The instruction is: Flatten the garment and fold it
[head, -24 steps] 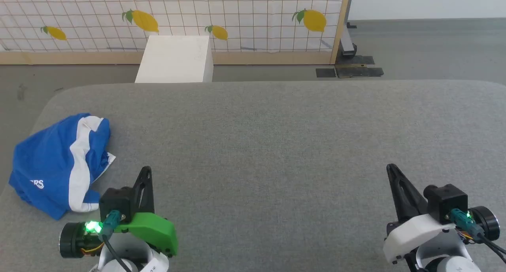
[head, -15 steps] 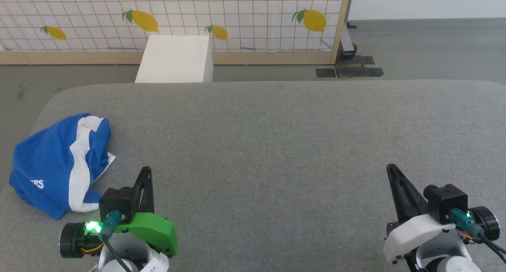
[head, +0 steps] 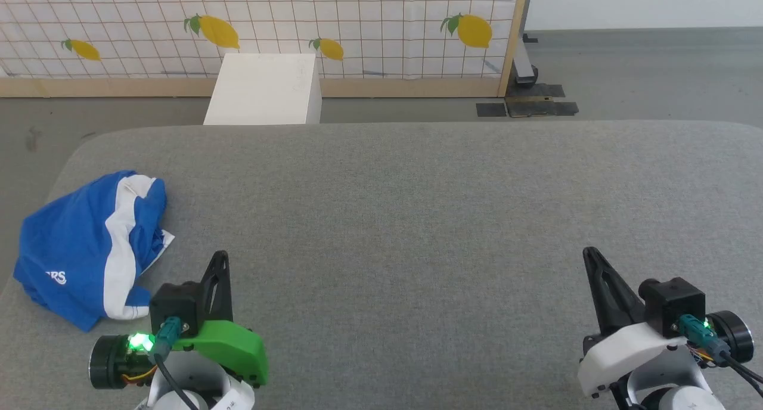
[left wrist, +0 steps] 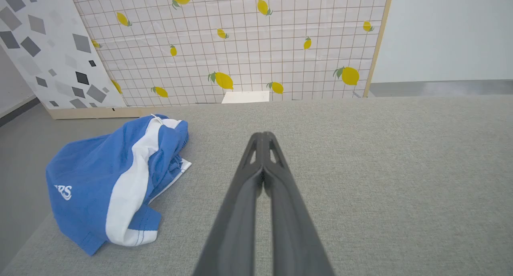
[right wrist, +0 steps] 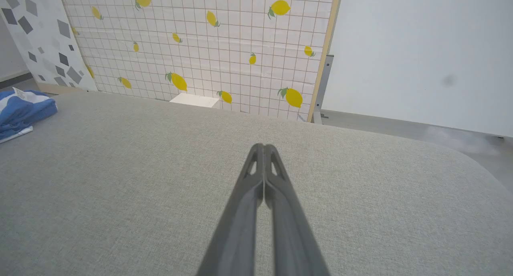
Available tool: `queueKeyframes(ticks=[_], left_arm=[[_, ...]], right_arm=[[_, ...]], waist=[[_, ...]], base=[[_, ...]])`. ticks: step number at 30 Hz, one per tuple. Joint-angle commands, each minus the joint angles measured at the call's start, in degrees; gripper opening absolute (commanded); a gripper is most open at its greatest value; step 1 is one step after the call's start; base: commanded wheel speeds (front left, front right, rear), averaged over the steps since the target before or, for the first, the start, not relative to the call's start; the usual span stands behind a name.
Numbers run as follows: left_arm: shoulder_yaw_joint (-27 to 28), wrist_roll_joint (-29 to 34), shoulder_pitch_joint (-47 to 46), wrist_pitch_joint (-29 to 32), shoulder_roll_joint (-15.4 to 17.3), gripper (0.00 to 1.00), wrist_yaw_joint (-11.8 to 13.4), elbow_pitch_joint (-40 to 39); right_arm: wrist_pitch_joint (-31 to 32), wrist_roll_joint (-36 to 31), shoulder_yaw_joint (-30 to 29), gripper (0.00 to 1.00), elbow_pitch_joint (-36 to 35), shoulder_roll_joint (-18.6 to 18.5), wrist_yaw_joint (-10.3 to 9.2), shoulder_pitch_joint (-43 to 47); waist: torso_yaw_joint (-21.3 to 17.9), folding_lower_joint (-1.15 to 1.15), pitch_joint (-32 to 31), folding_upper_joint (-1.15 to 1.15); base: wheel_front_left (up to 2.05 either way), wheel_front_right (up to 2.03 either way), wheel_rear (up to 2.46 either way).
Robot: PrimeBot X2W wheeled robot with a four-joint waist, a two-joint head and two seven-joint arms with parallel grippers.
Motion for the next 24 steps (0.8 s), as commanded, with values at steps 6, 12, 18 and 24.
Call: queueKeyframes(ticks=[6,12,18,24], left_arm=[[0.21,0.59,0.59,0.08,-0.24,0.0,0.39,-0.16],[0.21,0.59,0.59,0.08,-0.24,0.0,0.39,-0.16],[0.21,0.59,0.59,0.08,-0.24,0.0,0.39,-0.16],[-0.09,-0.03,-0.02,-0.01,0.01,1.0,-0.01,0.02]], right_arm=[[0.01,-0.27,0.12,0.0,-0.29,0.16,-0.09,-1.06],[0.01,-0.27,0.12,0.0,-0.29,0.16,-0.09,-1.06],[0.01,-0.27,0.12,0.0,-0.29,0.16,-0.09,-1.06],[-0.02,0.02,-0.01,1.0,0.03,-0.01,0.0,0.02]], waist=[[0.0,0.0,0.0,0.0],[0.0,0.0,0.0,0.0],[0.0,0.0,0.0,0.0],[0.0,0.0,0.0,0.0]], base=[[0.0,0.0,0.0],[0.0,0.0,0.0],[0.0,0.0,0.0],[0.0,0.0,0.0]])
